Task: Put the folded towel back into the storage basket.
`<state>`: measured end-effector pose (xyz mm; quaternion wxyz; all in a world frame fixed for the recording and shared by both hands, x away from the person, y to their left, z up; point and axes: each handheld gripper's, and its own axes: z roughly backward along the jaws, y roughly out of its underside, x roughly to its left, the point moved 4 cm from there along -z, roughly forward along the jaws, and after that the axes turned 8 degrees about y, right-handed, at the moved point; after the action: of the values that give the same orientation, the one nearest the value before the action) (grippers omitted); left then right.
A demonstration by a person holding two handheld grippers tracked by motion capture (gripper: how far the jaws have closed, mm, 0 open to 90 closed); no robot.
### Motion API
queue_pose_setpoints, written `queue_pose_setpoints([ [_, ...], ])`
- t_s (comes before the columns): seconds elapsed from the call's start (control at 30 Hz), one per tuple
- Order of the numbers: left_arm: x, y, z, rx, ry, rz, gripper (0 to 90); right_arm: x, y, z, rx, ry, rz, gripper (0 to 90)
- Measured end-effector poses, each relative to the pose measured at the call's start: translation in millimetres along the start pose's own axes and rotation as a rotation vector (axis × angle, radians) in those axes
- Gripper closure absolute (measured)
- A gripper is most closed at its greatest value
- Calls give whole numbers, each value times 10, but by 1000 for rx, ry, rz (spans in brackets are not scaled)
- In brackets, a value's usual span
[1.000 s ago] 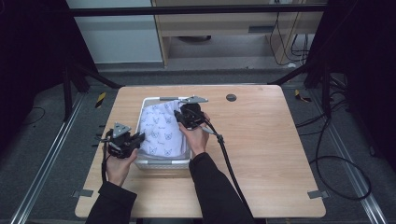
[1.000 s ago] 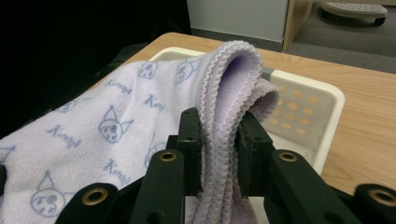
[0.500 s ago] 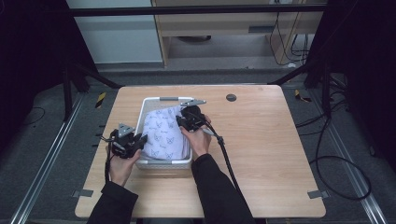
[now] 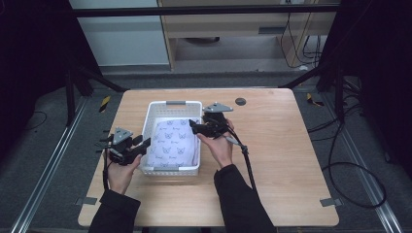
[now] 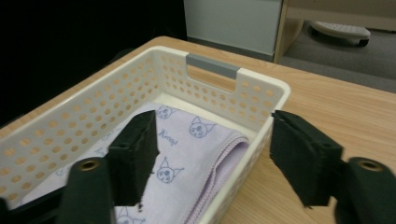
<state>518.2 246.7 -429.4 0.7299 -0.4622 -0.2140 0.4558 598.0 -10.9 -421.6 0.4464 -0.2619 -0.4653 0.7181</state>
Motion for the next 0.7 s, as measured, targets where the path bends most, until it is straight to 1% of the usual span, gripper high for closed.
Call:
queue_pose_setpoints([
  [0.03, -8, -9, 17, -5, 5, -4, 562, -32, 9, 45, -8, -1, 3, 267],
  [0.07, -8, -9, 17, -5, 5, -4, 549, -32, 9, 45, -8, -1, 3, 267],
  [0.1, -23, -26, 46, -15, 14, -16, 549, -66, 22, 88, -11, 2, 4, 253],
  [0.13, -27, -30, 51, -16, 16, -19, 517, -155, 52, 168, -15, 7, 2, 228],
  [0.17, -38, -33, 58, -15, 24, -21, 500, -179, 61, 190, -15, 8, 2, 220],
  [0.3, -52, -30, 88, -17, 34, -27, 434, -370, 140, 368, -31, 4, -37, 199],
  [0.33, -53, -25, 89, -16, 34, -27, 415, -418, 161, 414, -35, 6, -43, 194],
  [0.43, -47, 7, 104, -4, 22, -45, 369, -550, 233, 559, -49, 25, -48, 183],
  [0.6, -17, 46, 138, -7, 15, -40, 311, -711, 392, 788, -73, 44, -69, 155],
  [0.7, 7, 77, 160, -9, 13, -40, 288, -795, 526, 871, -64, 65, -51, 138],
])
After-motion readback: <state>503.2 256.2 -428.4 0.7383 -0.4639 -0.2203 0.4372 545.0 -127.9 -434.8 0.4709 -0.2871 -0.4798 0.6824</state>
